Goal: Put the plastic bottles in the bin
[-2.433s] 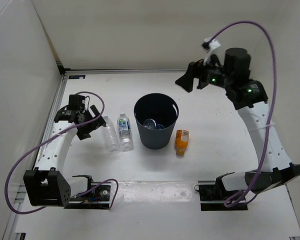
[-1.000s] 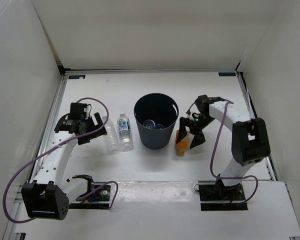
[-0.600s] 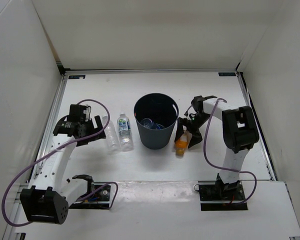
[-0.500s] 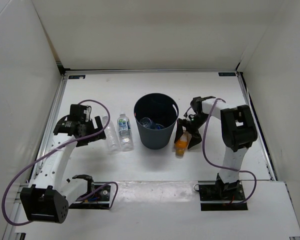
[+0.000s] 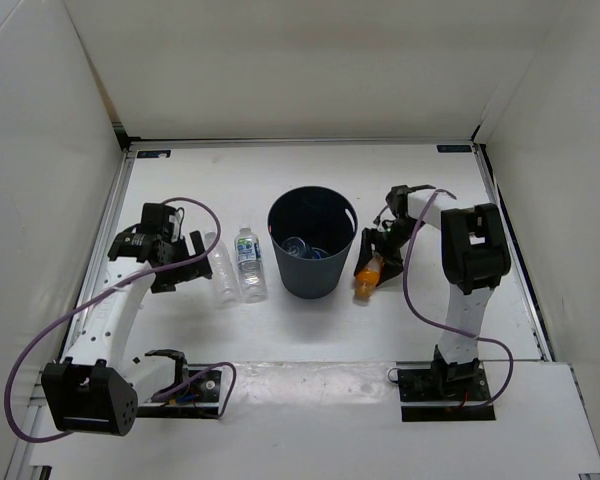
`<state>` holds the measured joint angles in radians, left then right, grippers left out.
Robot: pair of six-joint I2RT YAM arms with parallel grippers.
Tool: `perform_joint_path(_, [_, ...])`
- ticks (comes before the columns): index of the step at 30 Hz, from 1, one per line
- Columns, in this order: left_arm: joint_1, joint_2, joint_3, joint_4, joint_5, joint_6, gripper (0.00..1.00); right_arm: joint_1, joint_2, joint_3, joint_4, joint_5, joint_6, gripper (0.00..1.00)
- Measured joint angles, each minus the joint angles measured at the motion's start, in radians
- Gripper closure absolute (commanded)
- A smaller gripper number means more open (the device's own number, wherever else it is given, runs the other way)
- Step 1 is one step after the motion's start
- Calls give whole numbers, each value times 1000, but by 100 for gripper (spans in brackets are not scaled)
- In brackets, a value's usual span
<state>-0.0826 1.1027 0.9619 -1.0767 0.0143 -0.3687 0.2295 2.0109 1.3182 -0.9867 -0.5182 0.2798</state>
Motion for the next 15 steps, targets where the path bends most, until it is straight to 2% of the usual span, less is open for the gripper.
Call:
perform_joint_path(2, [0, 0, 0, 1, 0, -6, 0, -3, -5, 0, -1, 11, 0, 80])
perform_joint_path(3, [0, 1, 1, 1, 0, -7, 0, -4, -13, 0, -1, 17, -1, 92])
perform_joint_path(5, [0, 2, 1, 10, 0, -13, 0, -10, -44, 0, -2, 35, -6, 100])
perform_joint_path(9, [0, 8, 1, 43, -6, -30, 0, -51, -166, 31, -7, 65, -26, 100])
perform_joint_path(15, [0, 98, 23, 135, -4, -61, 0, -143, -354, 193, 4, 93, -91, 100])
